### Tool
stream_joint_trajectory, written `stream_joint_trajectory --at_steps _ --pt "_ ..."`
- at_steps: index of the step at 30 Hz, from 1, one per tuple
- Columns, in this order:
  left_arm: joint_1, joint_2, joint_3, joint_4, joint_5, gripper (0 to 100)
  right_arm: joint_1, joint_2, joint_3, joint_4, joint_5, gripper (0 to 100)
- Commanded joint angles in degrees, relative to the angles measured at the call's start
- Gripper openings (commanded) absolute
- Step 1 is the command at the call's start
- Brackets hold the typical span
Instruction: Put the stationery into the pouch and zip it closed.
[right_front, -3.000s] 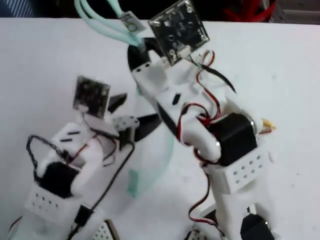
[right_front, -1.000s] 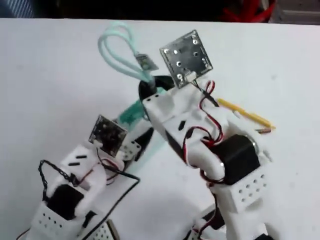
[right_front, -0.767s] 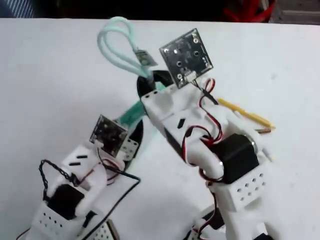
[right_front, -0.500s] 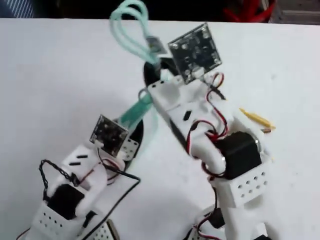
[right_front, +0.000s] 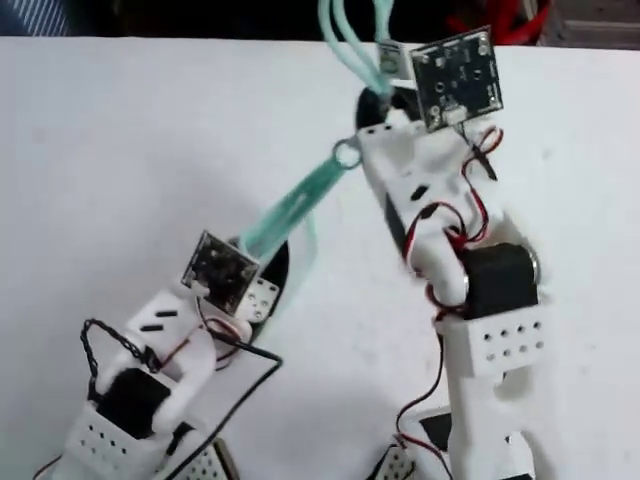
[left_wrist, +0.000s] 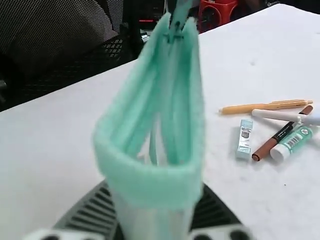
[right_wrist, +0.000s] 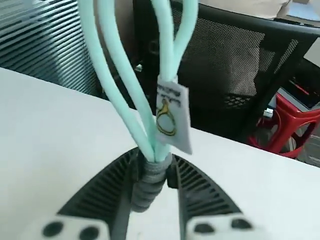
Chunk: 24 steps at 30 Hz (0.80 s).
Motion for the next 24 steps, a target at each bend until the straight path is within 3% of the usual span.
stream_joint_trajectory --at_steps 1,9,14,19,22,24 --pt "0.5 -0.7 -0.3 -0.5 -0.4 4 2.7 -0.7 0.5 -3.1 3.3 1.7" --pt "0.5 -0.7 -0.3 -0.6 -0.4 4 6.0 0.7 0.3 -5.8 3.3 1.7" --pt "0.5 -0.7 -0.3 -2.8 -0.4 4 3.2 -0.7 0.1 0.4 3.3 6.1" --pt "0.4 -0.2 3.6 -15.6 -0.2 4 -3.8 -9.6 -4.3 12.4 6.3 28.2" --pt "0.4 -0.2 6.8 -25.7 -0.3 4 -5.6 -12.6 -10.5 21.5 11.4 26.9" --pt "0.4 -0.1 6.8 -29.5 -0.4 2 -3.1 -12.4 -14.9 27.2 13.0 24.2"
